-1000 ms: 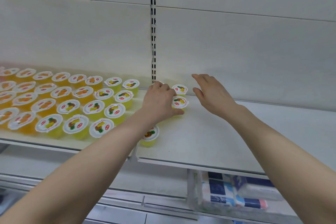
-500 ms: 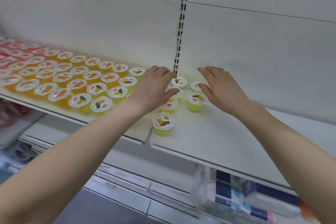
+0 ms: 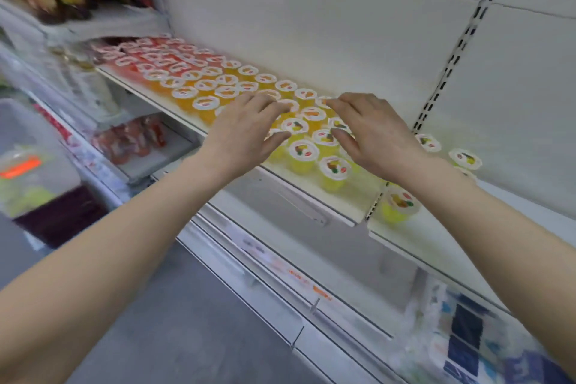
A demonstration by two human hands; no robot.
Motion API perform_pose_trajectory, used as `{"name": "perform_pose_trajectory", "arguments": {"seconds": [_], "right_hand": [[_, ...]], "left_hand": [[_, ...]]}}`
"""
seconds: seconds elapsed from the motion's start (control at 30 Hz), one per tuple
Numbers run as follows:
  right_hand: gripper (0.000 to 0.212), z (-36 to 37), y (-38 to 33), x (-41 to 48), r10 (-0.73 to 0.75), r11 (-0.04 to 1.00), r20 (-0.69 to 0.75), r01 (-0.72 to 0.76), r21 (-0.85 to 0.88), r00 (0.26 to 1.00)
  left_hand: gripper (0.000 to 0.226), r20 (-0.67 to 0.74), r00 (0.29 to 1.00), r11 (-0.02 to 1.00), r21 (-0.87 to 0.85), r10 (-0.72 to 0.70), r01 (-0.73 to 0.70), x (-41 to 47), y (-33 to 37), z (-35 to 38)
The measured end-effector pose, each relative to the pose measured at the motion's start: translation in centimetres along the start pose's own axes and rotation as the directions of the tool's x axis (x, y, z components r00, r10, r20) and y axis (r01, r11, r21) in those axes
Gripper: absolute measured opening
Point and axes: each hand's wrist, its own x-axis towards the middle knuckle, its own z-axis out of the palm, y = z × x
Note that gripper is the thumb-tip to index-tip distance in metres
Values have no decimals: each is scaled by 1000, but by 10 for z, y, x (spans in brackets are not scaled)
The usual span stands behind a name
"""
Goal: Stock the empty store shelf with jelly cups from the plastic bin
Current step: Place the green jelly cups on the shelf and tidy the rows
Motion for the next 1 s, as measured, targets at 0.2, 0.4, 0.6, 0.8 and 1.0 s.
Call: {"name": "perform_pose_trajectory", "arguments": {"seconds": [0.2,0.4,0.6,0.8,1.0], "right_hand": [[48,27,-98,71,-112,993,-16,112,43,994],[49,62,-209,139,-212,971,2,211,113,977],[50,106,-317,194,-317,932,11,310,186,948],[48,144,-397,239,-416,882,32,395,256,909],[44,190,-466,305,-500,822,45,458,340,865]], "left_hand": [[44,1,996,993,74,-93,92,-63,-102,-26],[46,39,977,971,119,-212,206,-134,-208,-55],[42,61,936,930,147,-348,336,-216,-291,-79],[42,150,847,858,157,-511,489,-281,-354,-76],[42,163,725,742,176,-670,647,-329,-429,-68]]}}
